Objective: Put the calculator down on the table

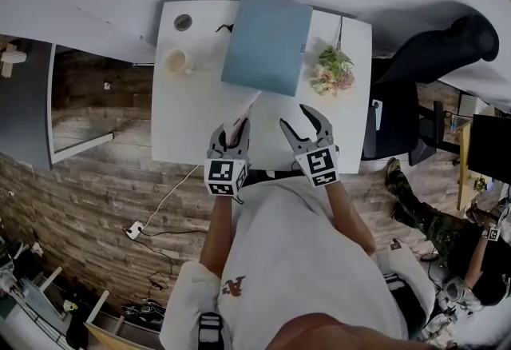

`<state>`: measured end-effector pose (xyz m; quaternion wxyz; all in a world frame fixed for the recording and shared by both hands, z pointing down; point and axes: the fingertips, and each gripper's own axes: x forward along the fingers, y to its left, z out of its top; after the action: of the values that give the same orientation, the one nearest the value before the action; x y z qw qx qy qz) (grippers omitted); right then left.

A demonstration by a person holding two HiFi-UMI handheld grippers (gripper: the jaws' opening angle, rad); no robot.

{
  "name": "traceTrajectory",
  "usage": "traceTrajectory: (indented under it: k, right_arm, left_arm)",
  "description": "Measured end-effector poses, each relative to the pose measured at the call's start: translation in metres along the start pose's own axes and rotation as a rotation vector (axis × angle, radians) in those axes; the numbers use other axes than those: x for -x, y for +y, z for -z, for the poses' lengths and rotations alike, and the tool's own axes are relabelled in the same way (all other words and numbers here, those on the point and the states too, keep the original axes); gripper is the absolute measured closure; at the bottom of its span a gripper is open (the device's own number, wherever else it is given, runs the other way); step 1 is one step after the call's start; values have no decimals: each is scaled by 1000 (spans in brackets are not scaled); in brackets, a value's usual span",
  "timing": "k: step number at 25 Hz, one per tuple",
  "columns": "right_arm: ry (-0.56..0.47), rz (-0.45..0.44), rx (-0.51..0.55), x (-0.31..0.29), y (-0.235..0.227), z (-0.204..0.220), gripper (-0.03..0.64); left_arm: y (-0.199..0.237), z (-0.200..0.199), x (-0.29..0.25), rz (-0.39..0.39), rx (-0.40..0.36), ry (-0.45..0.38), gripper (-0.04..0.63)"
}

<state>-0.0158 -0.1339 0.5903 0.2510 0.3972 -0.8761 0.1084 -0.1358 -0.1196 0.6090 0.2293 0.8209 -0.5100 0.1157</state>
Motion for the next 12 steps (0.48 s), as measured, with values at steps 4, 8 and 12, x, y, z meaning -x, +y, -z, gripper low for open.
traceTrajectory:
  k: [4, 8, 12]
  right_arm:
    - [26, -9, -4, -5, 3, 11, 368]
    - [51, -18, -11, -10, 9, 22, 370]
    - [82, -32, -18, -15, 13, 36, 371]
  left_arm:
    - [0, 17, -5, 18, 30, 34, 515]
    - [0, 32, -9, 33, 52, 65, 515]
    - [-3, 45, -14, 51, 74, 93, 515]
